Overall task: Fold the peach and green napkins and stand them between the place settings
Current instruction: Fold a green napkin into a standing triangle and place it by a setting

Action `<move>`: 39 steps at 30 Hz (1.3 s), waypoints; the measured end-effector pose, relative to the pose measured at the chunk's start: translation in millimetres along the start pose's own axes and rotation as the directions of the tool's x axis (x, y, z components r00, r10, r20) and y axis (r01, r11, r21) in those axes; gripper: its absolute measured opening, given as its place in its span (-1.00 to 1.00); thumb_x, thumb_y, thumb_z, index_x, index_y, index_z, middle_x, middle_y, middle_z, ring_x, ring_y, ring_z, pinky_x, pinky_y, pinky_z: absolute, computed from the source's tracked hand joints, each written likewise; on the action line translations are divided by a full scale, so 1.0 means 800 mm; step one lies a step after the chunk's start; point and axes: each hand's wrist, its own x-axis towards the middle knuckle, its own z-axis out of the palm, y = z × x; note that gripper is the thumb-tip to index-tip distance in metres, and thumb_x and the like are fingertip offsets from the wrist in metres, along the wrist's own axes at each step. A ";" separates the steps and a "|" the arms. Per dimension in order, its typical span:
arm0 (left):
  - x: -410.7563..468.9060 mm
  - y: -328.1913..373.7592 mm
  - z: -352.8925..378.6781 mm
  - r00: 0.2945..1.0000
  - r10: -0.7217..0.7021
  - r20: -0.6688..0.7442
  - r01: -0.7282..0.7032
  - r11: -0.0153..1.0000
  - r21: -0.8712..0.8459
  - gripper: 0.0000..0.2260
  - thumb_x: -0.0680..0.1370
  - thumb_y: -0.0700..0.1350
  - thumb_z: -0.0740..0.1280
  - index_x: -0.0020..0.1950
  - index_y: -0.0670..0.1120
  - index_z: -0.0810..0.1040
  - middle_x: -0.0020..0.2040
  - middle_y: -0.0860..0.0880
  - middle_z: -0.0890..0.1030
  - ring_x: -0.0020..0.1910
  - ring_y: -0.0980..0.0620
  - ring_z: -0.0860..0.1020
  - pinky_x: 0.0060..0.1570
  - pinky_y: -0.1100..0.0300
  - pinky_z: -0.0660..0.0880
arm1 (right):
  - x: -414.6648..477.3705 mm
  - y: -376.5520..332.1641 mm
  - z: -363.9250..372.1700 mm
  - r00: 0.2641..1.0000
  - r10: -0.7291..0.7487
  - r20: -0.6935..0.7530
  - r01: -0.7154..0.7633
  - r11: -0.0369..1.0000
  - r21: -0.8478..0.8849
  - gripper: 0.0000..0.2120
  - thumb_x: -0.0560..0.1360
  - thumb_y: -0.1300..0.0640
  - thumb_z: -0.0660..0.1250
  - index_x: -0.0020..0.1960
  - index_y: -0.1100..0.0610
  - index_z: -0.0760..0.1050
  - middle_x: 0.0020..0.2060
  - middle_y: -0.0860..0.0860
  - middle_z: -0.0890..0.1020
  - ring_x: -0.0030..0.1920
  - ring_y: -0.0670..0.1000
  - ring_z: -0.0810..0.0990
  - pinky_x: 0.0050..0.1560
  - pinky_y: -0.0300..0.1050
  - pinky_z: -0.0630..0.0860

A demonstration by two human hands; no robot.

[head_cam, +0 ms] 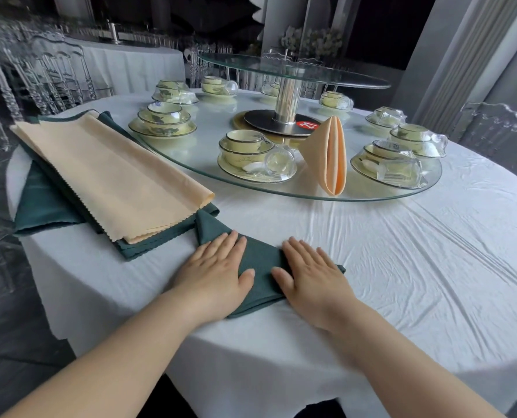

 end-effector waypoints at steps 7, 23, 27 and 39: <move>0.009 -0.041 -0.002 0.990 -0.137 -0.033 0.137 0.991 -0.003 -0.41 0.60 0.16 -0.06 0.51 -0.07 -0.20 0.52 0.02 -0.24 0.48 0.10 -0.23 0.42 0.17 -0.24 | -0.014 0.022 -0.003 0.999 0.054 0.005 -0.054 0.998 -0.018 -0.28 0.46 -0.33 -0.36 0.50 0.04 -0.18 0.50 -0.07 -0.13 0.48 -0.11 -0.18 0.41 -0.19 -0.30; 0.034 0.020 0.008 0.991 0.132 -0.015 -0.132 0.991 -0.021 -0.53 0.64 0.05 -0.16 0.52 -0.06 -0.15 0.53 0.04 -0.16 0.48 0.15 -0.19 0.40 0.22 -0.27 | -0.012 0.025 0.004 0.997 0.044 -0.065 -0.044 0.999 0.009 0.09 0.04 -0.39 -0.58 0.50 0.02 -0.17 0.50 -0.09 -0.12 0.48 -0.12 -0.18 0.40 -0.19 -0.30; 0.036 -0.038 -0.002 0.998 -0.020 -0.058 0.022 0.999 0.040 -0.54 0.64 0.01 -0.18 0.51 -0.05 -0.19 0.52 0.03 -0.20 0.48 0.13 -0.21 0.42 0.19 -0.24 | -0.013 0.026 0.005 0.997 0.036 -0.067 -0.036 0.999 0.006 0.11 0.02 -0.42 -0.60 0.50 0.01 -0.18 0.50 -0.10 -0.12 0.48 -0.12 -0.19 0.38 -0.20 -0.33; 0.032 -0.074 0.006 0.819 0.136 -0.557 -0.195 0.980 -0.048 -0.45 0.40 0.18 0.00 0.28 -0.02 0.43 0.28 -0.10 0.47 0.27 0.06 0.30 0.30 0.15 0.04 | -0.020 0.016 0.000 0.787 -0.395 -0.474 0.463 0.886 0.031 -0.56 0.39 -0.11 0.22 0.23 0.01 0.40 0.22 -0.02 0.53 0.29 -0.09 0.35 0.38 -0.13 0.11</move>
